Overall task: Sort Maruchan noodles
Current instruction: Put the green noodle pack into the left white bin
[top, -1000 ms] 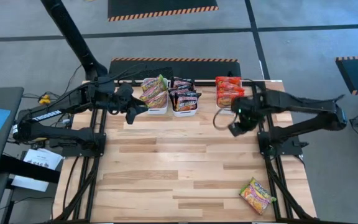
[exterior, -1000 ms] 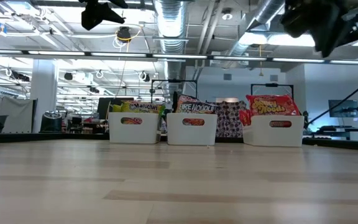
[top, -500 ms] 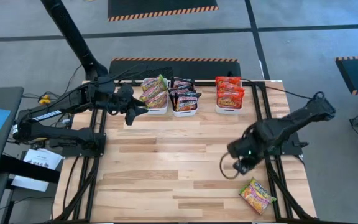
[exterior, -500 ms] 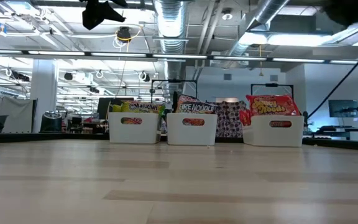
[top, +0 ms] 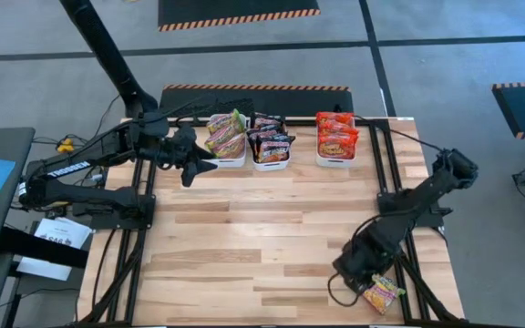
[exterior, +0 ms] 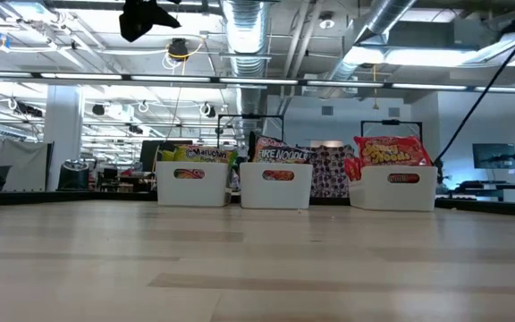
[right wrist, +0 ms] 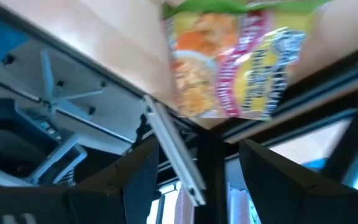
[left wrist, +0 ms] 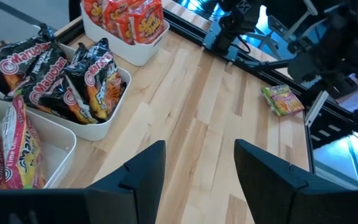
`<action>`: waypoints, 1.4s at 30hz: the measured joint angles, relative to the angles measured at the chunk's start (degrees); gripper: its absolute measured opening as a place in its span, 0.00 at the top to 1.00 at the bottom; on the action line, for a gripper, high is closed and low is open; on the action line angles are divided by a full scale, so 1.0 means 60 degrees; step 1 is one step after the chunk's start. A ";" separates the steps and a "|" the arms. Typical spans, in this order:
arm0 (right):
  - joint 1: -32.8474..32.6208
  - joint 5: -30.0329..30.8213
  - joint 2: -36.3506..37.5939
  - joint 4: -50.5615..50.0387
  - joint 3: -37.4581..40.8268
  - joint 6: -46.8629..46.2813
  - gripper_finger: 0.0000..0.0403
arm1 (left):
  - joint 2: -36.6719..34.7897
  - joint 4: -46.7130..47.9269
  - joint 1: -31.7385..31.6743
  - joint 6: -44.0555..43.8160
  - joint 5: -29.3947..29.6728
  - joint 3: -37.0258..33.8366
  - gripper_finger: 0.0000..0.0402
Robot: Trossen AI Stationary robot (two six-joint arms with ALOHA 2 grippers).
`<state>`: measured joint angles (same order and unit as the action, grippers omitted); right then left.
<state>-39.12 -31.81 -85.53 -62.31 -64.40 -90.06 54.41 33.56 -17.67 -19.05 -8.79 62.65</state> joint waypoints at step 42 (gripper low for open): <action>-0.1436 -0.0681 -0.4485 0.1709 -0.0047 -0.0533 0.61 | 0.0000 -0.0004 -0.0001 -0.0539 0.0032 -0.0003 0.55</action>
<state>-47.73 -35.90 -112.44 -52.05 -64.69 -93.26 54.41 33.54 -17.67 -22.28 -8.60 62.63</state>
